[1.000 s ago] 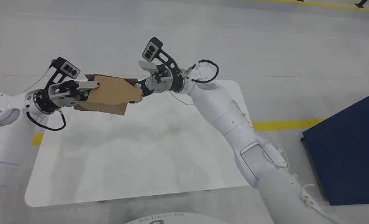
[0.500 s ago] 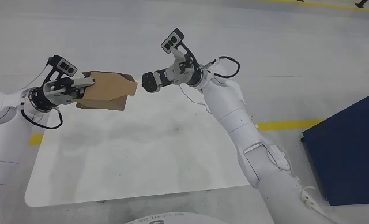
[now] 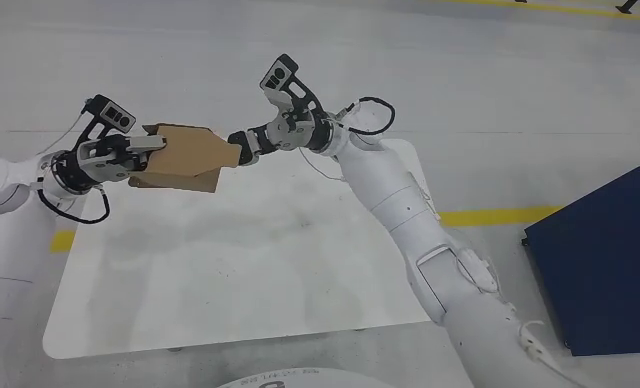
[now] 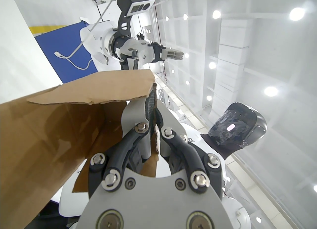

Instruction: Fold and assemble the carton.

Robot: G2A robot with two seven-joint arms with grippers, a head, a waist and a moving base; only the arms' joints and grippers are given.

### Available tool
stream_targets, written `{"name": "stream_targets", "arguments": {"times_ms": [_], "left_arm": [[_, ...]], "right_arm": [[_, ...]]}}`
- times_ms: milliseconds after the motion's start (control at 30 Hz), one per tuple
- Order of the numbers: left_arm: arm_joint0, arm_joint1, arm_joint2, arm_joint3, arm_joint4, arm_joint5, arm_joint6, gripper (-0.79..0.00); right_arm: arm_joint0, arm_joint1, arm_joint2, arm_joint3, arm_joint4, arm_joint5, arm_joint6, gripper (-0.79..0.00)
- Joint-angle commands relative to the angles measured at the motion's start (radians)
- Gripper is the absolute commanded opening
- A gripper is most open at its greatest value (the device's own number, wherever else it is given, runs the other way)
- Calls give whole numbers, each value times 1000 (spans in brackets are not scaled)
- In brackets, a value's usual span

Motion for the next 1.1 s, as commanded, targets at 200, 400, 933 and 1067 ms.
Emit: {"name": "stream_targets", "arguments": {"times_ms": [200, 400, 933, 1067], "left_arm": [[-3, -3, 6, 2, 1, -3, 1, -785], [-5, -7, 21, -4, 10, -6, 14, -785], [0, -13, 13, 7, -43, 7, 13, -785], [1, -14, 10, 8, -48, 7, 22, -785]], "right_arm": [[11, -14, -24, 13, -19, 14, -9, 0], [22, -30, -50, 28, -29, 14, -29, 0], [25, -55, -20, 72, 55, -26, -16, 0], [18, -60, -15, 70, 57, -40, -21, 0]]}}
